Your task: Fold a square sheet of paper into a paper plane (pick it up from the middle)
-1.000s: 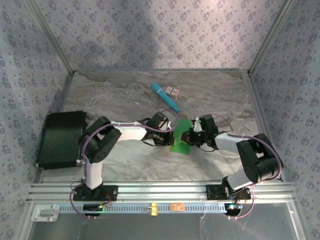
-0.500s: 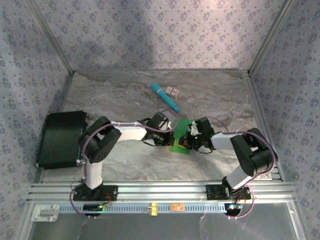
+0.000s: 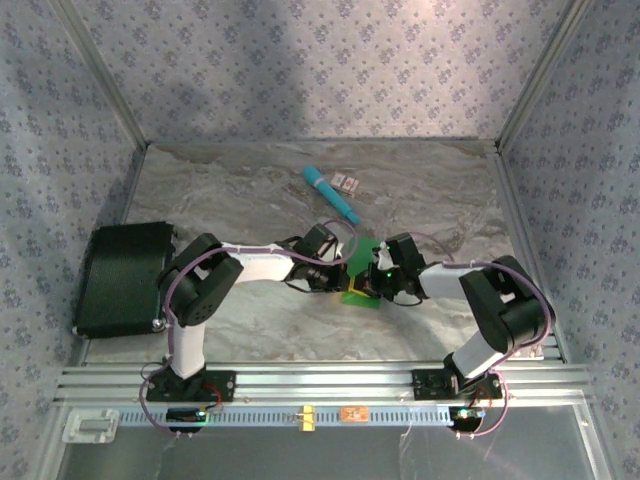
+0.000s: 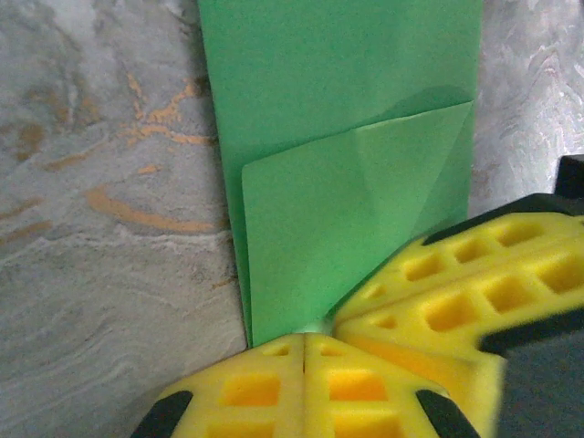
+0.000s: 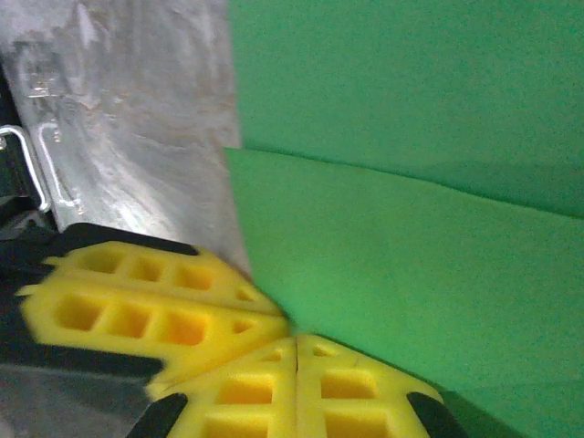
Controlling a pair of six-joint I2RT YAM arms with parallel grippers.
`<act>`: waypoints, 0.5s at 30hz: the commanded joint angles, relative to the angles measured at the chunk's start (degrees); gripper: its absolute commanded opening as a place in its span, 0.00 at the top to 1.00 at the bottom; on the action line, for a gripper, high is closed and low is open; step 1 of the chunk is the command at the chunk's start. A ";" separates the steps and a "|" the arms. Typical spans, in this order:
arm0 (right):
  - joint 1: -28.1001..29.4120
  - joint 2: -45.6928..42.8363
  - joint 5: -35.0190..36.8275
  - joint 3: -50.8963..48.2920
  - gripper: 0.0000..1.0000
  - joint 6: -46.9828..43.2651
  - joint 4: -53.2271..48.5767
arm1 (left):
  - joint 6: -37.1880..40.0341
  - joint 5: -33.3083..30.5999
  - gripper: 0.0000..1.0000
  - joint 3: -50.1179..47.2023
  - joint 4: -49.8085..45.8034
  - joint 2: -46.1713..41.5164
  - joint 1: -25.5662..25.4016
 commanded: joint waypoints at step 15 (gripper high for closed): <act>-7.62 -2.19 2.00 1.27 1.00 -2.11 -4.31 | 0.54 -0.11 1.00 -0.37 -4.18 1.08 -0.71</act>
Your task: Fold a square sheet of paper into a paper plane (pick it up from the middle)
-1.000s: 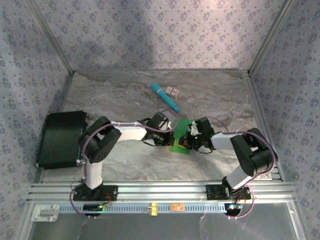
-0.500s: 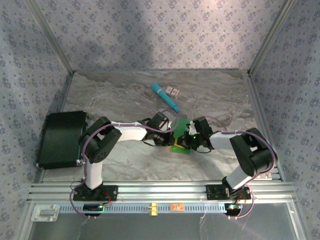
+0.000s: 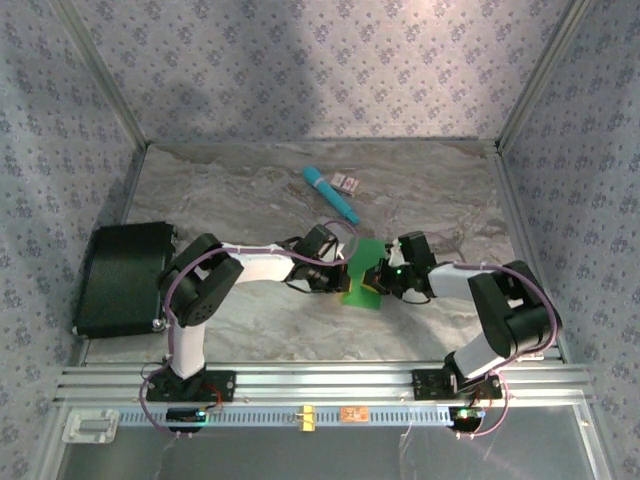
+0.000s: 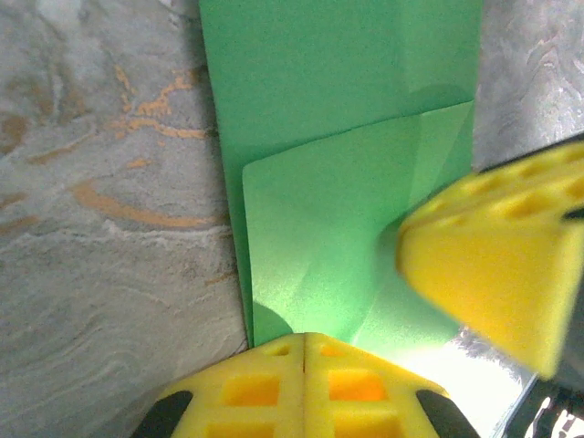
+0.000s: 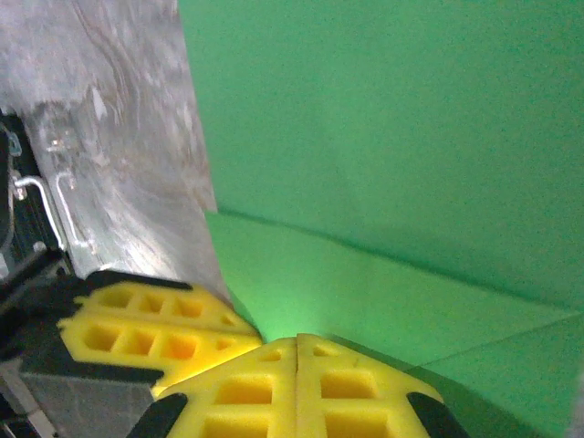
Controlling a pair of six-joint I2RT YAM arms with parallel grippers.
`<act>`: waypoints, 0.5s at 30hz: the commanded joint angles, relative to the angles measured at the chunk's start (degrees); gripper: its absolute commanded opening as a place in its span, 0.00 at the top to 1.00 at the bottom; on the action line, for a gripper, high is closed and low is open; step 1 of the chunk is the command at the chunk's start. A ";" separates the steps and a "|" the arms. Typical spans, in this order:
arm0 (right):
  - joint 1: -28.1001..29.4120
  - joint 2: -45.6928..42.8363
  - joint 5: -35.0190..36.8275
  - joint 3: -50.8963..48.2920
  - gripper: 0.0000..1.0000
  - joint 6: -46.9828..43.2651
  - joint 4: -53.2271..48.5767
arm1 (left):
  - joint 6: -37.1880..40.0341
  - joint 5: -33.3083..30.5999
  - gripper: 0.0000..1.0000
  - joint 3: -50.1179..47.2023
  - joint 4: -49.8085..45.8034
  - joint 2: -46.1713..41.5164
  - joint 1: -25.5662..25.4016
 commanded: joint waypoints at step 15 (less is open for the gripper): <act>-7.99 -1.65 1.79 -1.33 1.00 -3.87 -2.90 | 0.45 -0.01 1.00 -0.20 -4.22 1.12 -0.72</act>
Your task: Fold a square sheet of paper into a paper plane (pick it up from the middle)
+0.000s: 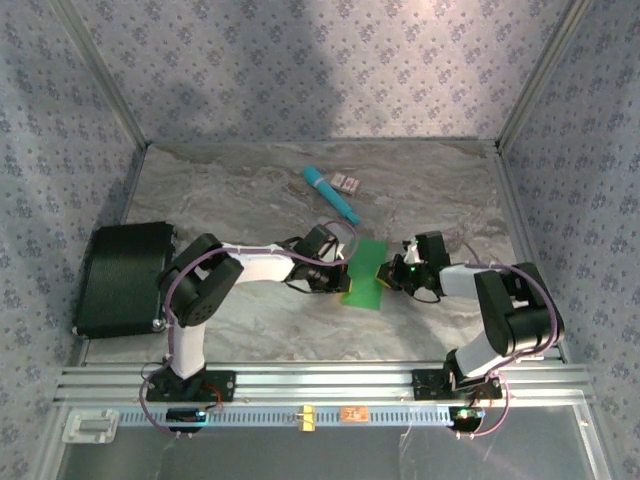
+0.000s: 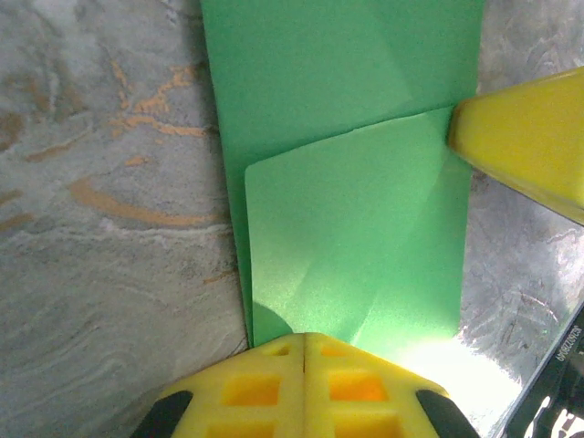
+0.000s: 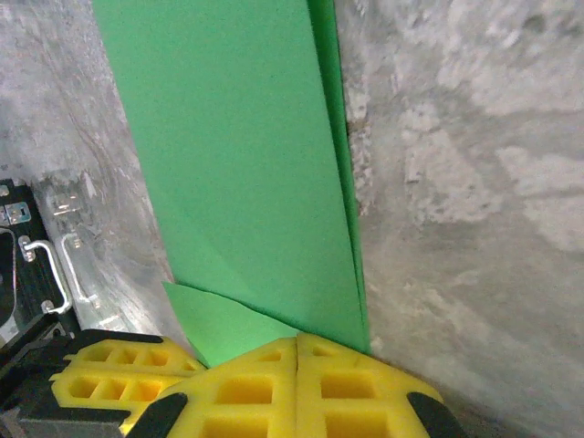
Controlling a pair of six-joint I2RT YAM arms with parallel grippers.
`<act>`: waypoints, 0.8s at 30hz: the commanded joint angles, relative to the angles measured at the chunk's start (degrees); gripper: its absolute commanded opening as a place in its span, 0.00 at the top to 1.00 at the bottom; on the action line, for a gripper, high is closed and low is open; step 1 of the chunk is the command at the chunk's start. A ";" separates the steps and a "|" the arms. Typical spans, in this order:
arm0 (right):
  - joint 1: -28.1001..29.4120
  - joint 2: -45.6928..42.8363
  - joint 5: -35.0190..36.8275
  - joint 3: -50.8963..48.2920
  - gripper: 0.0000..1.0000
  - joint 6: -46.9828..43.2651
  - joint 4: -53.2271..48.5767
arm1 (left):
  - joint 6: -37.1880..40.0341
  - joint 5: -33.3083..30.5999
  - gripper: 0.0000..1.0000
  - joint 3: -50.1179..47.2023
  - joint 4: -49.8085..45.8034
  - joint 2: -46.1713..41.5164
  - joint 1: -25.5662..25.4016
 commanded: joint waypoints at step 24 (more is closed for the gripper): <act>2.51 2.10 2.00 -2.01 1.00 -0.94 -1.15 | 0.91 -1.04 0.96 4.17 -6.66 -2.57 -1.91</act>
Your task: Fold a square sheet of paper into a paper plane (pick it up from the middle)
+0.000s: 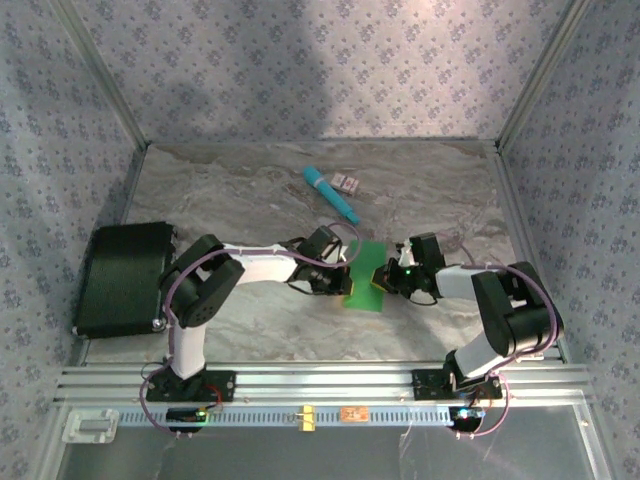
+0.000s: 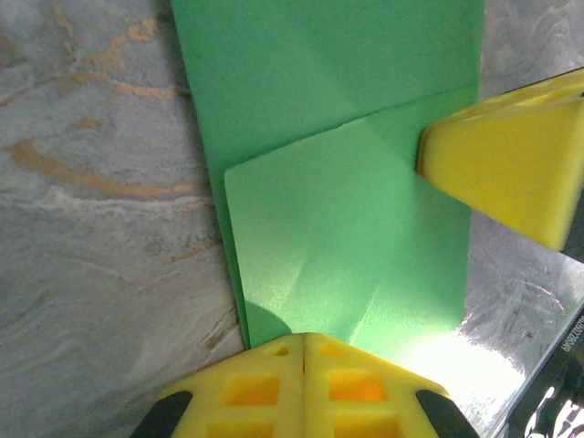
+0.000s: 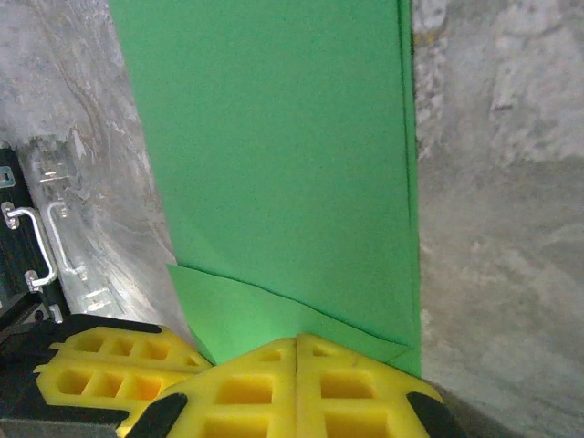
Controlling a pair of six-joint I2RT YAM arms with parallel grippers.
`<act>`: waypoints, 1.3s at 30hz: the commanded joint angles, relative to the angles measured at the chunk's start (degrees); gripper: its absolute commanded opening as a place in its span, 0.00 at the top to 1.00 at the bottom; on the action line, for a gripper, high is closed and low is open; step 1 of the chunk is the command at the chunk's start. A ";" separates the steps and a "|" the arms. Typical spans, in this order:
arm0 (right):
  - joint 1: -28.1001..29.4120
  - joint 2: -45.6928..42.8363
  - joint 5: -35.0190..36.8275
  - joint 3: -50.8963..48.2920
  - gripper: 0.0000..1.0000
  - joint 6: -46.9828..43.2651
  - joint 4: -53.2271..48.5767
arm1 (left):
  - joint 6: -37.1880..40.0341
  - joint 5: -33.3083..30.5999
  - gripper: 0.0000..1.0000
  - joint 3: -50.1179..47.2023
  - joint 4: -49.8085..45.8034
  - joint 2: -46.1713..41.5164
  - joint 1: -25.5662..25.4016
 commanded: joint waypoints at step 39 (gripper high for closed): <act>-0.68 1.82 2.83 -1.24 1.00 -1.08 -2.88 | 1.20 2.04 0.93 -2.51 -4.27 -1.14 -2.00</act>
